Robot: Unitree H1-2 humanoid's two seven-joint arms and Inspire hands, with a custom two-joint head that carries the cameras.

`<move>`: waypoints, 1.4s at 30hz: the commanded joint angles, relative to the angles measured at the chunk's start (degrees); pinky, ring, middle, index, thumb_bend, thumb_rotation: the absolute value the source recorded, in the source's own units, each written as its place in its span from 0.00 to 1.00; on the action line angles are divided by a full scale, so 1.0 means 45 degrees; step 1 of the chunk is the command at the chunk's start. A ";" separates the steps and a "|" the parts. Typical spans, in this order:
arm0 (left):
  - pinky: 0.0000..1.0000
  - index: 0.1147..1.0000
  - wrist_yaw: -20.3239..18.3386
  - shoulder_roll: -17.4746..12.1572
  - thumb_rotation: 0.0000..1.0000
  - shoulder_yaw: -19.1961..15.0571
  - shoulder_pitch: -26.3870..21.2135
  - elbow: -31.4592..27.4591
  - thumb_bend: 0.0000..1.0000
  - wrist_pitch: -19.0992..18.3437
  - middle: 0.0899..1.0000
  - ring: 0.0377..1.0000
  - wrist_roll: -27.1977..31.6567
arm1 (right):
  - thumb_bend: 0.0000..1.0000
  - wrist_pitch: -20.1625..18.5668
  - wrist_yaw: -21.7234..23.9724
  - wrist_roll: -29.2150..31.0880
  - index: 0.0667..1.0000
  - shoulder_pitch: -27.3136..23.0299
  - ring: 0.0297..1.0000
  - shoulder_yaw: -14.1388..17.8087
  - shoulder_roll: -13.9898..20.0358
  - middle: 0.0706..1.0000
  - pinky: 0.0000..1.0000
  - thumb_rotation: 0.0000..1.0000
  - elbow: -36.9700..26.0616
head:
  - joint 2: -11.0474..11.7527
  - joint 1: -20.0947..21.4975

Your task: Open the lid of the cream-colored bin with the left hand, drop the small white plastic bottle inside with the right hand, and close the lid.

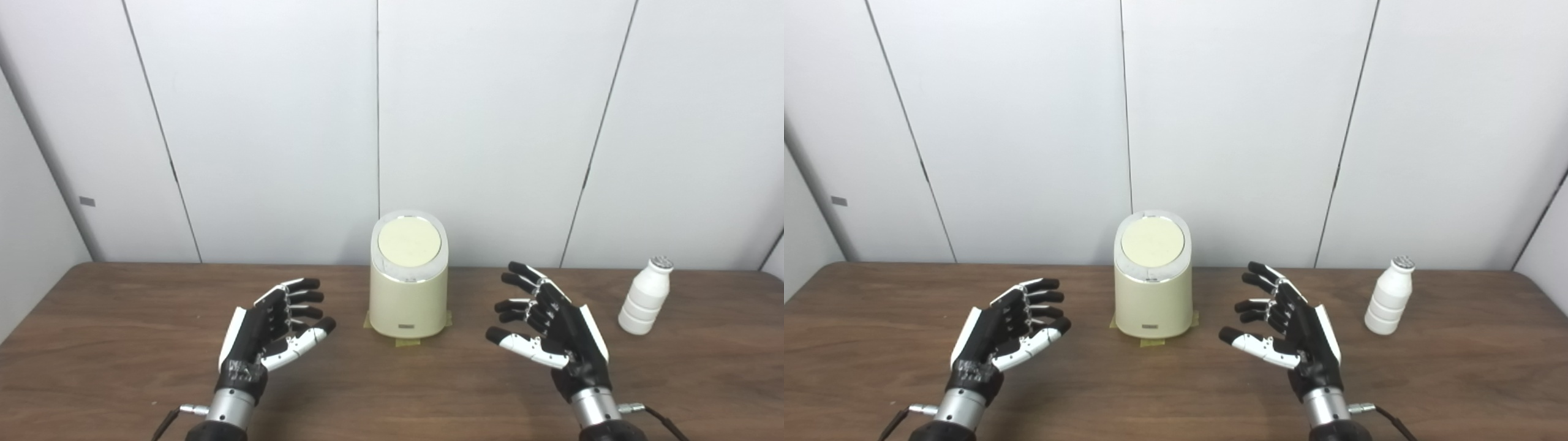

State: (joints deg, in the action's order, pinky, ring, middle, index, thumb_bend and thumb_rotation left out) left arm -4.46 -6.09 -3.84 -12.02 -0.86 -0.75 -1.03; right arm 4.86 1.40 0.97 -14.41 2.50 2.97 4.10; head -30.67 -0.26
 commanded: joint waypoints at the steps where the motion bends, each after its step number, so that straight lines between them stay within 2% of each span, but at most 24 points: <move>1: 0.50 0.70 0.0083 -0.0094 0.15 0.0034 -0.0573 -0.0263 0.68 0.0484 0.66 0.61 0.0072 | 0.82 0.0429 0.0044 0.0185 0.78 -0.0415 0.58 0.0037 0.0044 0.77 0.53 0.19 -0.0360 | 0.0006 0.0002; 9: 0.49 0.70 0.0132 -0.0116 0.14 0.0077 -0.0605 -0.0166 0.68 0.0597 0.66 0.60 -0.0063 | 0.83 0.0503 0.0039 0.0206 0.78 -0.0416 0.57 0.0045 0.0050 0.77 0.54 0.19 -0.0277 | 0.0039 0.0014; 13: 0.52 0.71 0.0360 0.0062 0.18 0.0076 -0.0603 -0.0209 0.70 0.0511 0.68 0.63 -0.0203 | 0.82 0.0476 -0.0006 0.0105 0.78 -0.0425 0.58 0.0008 0.0030 0.76 0.56 0.18 -0.0314 | 0.0085 0.0028; 15: 0.56 0.74 0.0621 0.0264 0.19 0.0093 -0.0627 -0.0277 0.70 0.0439 0.73 0.68 -0.0373 | 0.82 0.0432 -0.0018 0.0068 0.78 -0.0457 0.58 -0.0002 0.0032 0.76 0.56 0.18 -0.0301 | 0.0117 0.0049; 17: 0.69 0.80 0.0906 0.0428 0.24 0.0142 -0.0689 -0.0328 0.72 0.0387 0.80 0.77 -0.0597 | 0.81 0.0477 -0.0019 0.0039 0.78 -0.0486 0.59 0.0000 0.0052 0.76 0.55 0.18 -0.0235 | 0.0116 0.0019; 19: 0.78 0.85 0.1170 0.0570 0.30 0.0171 -0.0859 -0.0398 0.74 0.0231 0.83 0.82 -0.0832 | 0.82 0.0506 -0.0002 0.0097 0.77 -0.0505 0.58 0.0028 0.0043 0.76 0.54 0.17 -0.0180 | 0.0155 -0.0057; 22: 0.82 0.92 0.1417 0.0679 0.34 0.0198 -0.1377 -0.0389 0.76 -0.0012 0.88 0.87 -0.1080 | 0.82 0.0492 0.0008 0.0086 0.77 -0.0504 0.58 0.0020 0.0039 0.76 0.54 0.17 -0.0173 | 0.0180 -0.0086; 25: 0.94 0.99 0.1511 0.0658 0.36 0.0282 -0.2044 -0.0377 0.79 -0.0509 0.94 0.93 -0.1395 | 0.82 0.0505 0.0024 0.0094 0.77 -0.0522 0.59 0.0014 0.0047 0.76 0.55 0.18 -0.0097 | 0.0192 -0.0108; 27: 0.98 1.00 0.1562 0.0611 0.35 0.0364 -0.2499 -0.0268 0.79 -0.0801 0.96 0.96 -0.1593 | 0.83 0.0592 0.0023 0.0063 0.78 -0.0531 0.59 0.0007 0.0060 0.76 0.56 0.19 -0.0011 | 0.0187 -0.0075; 35: 0.99 1.00 0.1654 0.0577 0.31 0.0833 -0.4062 0.0423 0.86 -0.1617 1.00 1.00 -0.2261 | 0.81 0.0559 -0.0034 -0.0053 0.78 -0.0505 0.58 -0.0030 0.0020 0.76 0.55 0.18 -0.0146 | 0.0172 -0.0013; 39: 0.95 1.00 0.1712 0.0572 0.29 0.1121 -0.4831 0.1265 0.88 -0.1521 1.00 1.00 -0.2514 | 0.81 0.0492 -0.0060 -0.0093 0.77 -0.0462 0.59 -0.0048 -0.0015 0.76 0.55 0.18 -0.0252 | 0.0142 -0.0015; 42: 0.97 1.00 0.1884 0.0546 0.28 0.1350 -0.5400 0.1911 0.90 -0.1654 1.00 1.00 -0.2935 | 0.82 0.0365 -0.0045 -0.0012 0.77 -0.0458 0.58 -0.0036 -0.0048 0.76 0.54 0.18 -0.0338 | 0.0155 -0.0008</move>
State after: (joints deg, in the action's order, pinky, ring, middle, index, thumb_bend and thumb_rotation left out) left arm 2.73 -3.28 1.96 -32.02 7.95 -8.71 -12.93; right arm 4.84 1.44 0.69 -14.44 2.37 2.87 4.73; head -29.97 -0.26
